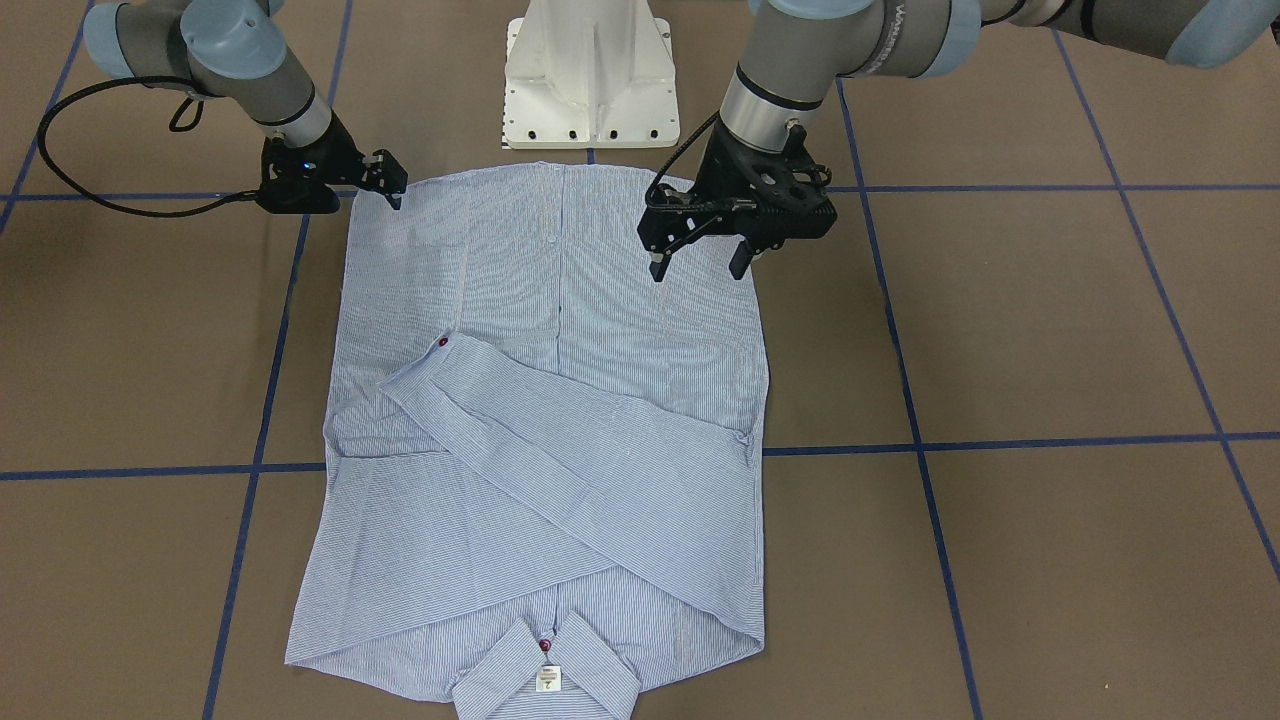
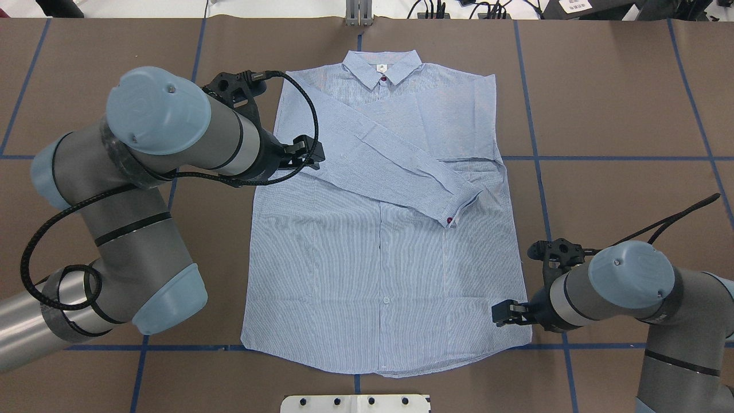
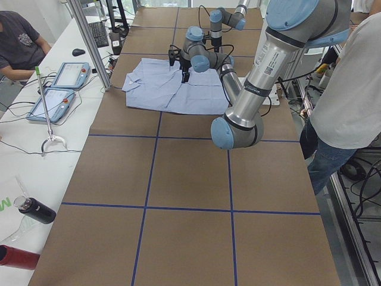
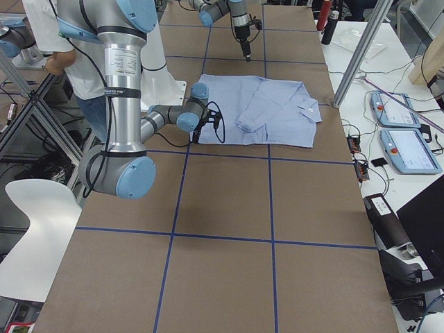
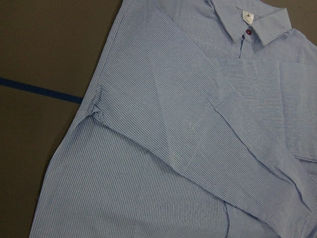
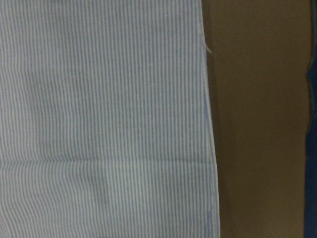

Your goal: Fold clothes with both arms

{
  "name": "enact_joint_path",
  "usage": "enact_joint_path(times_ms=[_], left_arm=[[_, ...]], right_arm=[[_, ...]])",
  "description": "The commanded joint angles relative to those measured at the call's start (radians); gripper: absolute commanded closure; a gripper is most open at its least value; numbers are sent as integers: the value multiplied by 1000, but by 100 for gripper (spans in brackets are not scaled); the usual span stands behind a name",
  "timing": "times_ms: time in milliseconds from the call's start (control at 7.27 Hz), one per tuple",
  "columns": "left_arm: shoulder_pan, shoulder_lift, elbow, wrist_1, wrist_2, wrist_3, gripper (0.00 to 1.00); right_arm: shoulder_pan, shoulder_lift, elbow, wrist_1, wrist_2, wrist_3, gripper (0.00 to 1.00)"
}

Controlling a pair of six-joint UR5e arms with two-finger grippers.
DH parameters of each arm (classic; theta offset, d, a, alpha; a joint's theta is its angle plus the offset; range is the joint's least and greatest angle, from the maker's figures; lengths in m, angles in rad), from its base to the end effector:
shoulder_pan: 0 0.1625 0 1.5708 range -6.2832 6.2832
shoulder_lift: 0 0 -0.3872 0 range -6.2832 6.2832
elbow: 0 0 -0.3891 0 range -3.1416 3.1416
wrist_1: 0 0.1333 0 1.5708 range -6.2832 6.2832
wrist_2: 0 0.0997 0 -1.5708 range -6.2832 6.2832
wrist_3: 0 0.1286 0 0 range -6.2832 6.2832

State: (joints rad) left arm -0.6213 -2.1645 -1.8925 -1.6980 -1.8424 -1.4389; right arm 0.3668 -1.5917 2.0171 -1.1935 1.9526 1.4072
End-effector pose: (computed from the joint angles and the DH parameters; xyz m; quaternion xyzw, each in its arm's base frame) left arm 0.4393 -0.4360 0.1513 0.0723 0.5020 -0.1427 0.8499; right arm -0.4375 -0.2595 0.4002 -0.0680 -0.4159 0.0179 0.9067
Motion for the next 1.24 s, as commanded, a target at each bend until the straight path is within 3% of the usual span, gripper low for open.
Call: enact_joint_path(times_ms=[0,137,550,687,825,962,1100], left_arm=[[0,3,4,0,2,0,2],[-2,3,6,0,3,0,2],[-2,3,-3,1,3,0,2],[-3,3,-4,1,3,0,2],[-5,3,-4,3,3,0,2],[-6,6,-4,3,3,0,2],[-8,6,-4,3,3,0,2]], right_arm=[[-23,-2,0,0,9,16,12],[-29,-4,0,-8,20,16,18],[-32,-39,-1,-9,32,16,22],[-32,-39,-3,-9,32,18,31],[-35,-39,-3,-9,32,18,47],[-37,-36,-3,-9,32,18,52],[-40,-31,-3,-9,32,18,66]])
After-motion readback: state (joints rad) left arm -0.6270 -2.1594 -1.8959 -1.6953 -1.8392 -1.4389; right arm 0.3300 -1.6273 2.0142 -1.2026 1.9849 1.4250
